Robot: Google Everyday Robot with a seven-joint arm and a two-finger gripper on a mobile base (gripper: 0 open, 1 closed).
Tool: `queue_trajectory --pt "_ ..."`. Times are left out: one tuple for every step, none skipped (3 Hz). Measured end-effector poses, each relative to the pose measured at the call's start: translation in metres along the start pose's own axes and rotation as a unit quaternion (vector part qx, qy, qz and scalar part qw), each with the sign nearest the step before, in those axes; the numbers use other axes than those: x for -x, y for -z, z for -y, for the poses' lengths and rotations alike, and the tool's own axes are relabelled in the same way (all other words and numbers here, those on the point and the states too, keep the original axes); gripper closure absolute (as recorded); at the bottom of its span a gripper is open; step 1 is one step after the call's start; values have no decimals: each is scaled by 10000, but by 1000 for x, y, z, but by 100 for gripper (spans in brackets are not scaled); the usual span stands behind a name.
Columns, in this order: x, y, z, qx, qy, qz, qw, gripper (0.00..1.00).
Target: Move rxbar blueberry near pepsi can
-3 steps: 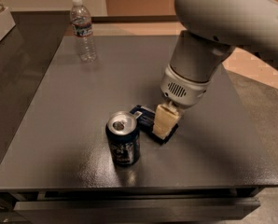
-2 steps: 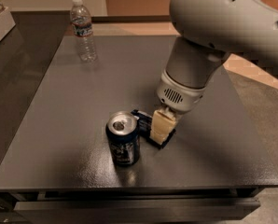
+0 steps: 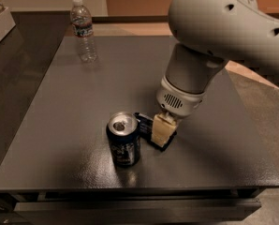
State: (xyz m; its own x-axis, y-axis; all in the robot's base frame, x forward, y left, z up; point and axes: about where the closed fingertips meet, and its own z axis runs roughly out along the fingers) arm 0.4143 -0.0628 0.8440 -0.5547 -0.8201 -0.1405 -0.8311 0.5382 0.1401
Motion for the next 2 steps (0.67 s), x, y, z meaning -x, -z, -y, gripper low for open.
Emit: queue_trajectory --pt "1 1 0 -12 6 12 10000 14" --pt "1 1 -1 -24 13 24 10000 0"
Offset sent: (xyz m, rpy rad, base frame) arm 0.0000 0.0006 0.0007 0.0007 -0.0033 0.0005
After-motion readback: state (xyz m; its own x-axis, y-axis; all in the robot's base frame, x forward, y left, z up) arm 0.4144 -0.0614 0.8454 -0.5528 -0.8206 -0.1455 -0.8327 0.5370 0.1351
